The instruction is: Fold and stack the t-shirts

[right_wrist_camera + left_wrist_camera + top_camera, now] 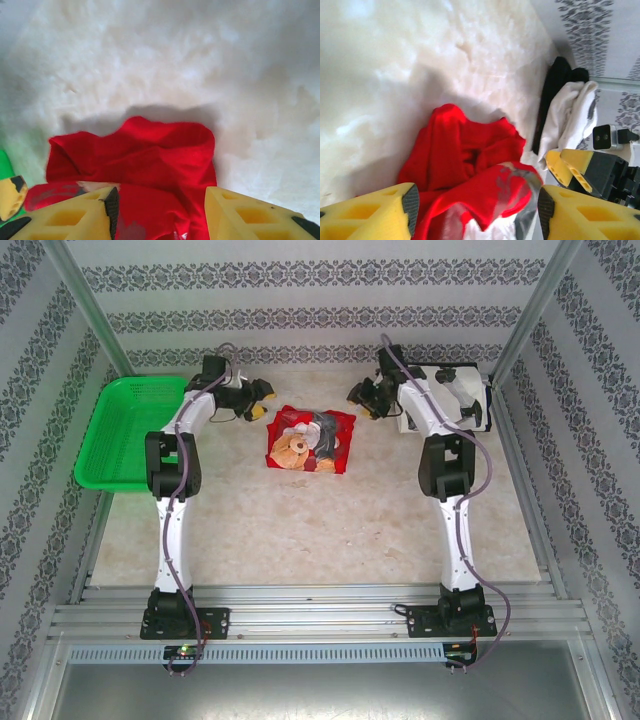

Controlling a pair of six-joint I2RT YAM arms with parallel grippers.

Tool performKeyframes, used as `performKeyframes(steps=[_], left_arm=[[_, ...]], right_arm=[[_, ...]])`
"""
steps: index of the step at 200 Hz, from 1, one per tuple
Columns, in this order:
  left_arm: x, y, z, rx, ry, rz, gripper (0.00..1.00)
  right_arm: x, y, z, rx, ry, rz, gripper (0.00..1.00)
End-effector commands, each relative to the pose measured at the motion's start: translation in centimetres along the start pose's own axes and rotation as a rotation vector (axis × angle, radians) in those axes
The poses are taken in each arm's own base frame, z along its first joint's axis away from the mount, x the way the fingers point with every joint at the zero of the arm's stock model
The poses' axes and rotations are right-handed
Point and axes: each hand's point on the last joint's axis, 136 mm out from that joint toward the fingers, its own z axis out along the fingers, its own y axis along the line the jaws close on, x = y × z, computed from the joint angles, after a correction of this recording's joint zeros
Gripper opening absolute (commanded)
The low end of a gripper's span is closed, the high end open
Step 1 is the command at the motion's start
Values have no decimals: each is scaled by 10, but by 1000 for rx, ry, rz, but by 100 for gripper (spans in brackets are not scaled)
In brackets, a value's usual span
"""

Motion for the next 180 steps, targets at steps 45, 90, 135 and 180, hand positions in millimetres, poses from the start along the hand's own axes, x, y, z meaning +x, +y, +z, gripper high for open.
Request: performKeyframes(steps=[45,90,135,180], left_arm=[[44,-87,-57,69,-57,177,53],[94,-71,-25,103,29,127,26],[90,-57,25,154,46,105,24],[63,-28,60,134,5,78,24]], right_arm=[[51,89,-78,-315,-11,-35,30],[95,77,-41,-390,68,70,12],[93,55,2,-376,80,114,8],[70,26,38,-338,67,166,8]])
